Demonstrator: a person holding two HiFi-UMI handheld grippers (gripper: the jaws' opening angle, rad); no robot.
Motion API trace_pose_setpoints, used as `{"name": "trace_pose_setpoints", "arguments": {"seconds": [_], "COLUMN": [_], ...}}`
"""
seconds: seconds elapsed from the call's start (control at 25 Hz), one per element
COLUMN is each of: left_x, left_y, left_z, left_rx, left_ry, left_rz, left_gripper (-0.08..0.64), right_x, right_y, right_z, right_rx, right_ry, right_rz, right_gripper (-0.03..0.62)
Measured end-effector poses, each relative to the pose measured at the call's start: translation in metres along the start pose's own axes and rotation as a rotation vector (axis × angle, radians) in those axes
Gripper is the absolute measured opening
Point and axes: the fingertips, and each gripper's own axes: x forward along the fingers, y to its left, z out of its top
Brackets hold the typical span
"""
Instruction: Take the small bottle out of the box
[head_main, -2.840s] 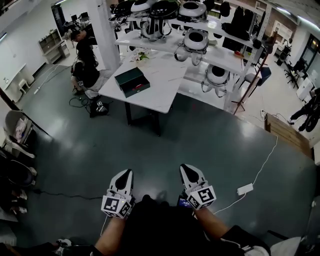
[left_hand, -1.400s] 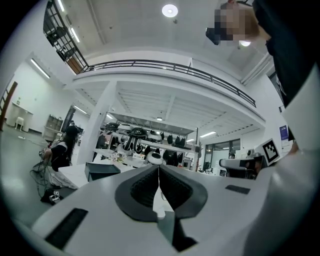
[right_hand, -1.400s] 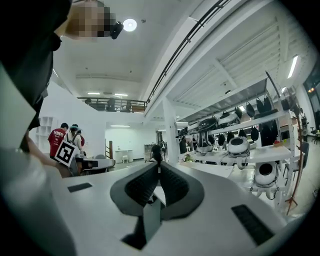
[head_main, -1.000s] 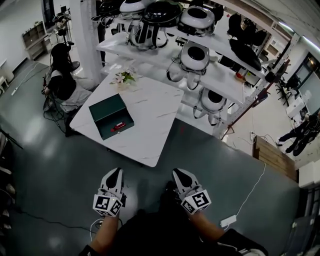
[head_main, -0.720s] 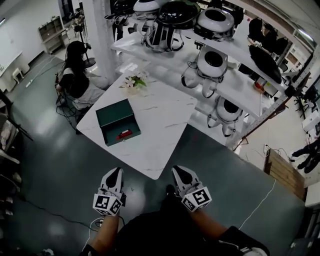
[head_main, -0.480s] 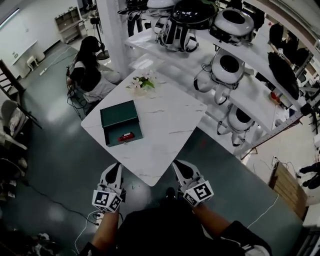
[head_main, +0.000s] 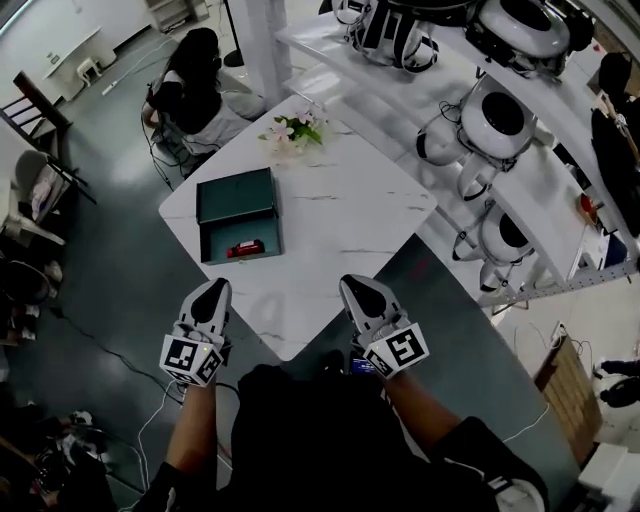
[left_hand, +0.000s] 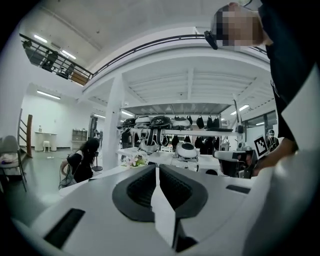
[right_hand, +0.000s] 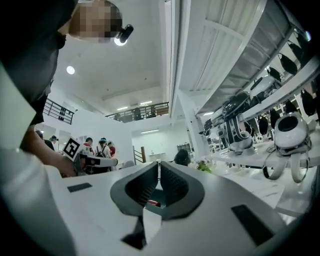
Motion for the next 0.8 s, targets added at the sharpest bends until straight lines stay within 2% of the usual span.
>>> {"name": "trace_pose_setpoints", "arguments": {"seconds": [0.16, 0.24, 0.4, 0.56, 0.8], "left_x": [0.030, 0.050, 0.083, 0.114, 0.138], "left_y": [0.019, 0.033, 0.067, 0.088, 0.095], "left_z": [-0.020, -0.038, -0.081, -0.124, -0.177], "left_rx": [0.108, 0.173, 0.318, 0.342, 0.374], "left_ry": [0.145, 0.246, 0.438, 0.608, 0.858], "left_rz": [-0.068, -0.130, -0.269, -0.443, -0.691], "left_gripper": [0.032, 0.103, 0.116, 0.161, 0.198], "right_x": [0.014, 0.022, 0.035, 0.035, 0.029], "right_y": [-0.004, -0.011, -0.031, -0.043, -0.045], "right_z": [-0.010, -0.017, -0.036, -0.050, -0.068], "right_rx": [0.041, 0.058, 0.061, 0.060, 0.099], "right_ry": [0.014, 0.030, 0.088, 0.137, 0.192], "right_rz": [0.005, -0.022, -0.107, -0.219, -0.359], "right_gripper": [0.040, 0.040, 0.040, 0.040, 0.040]}}
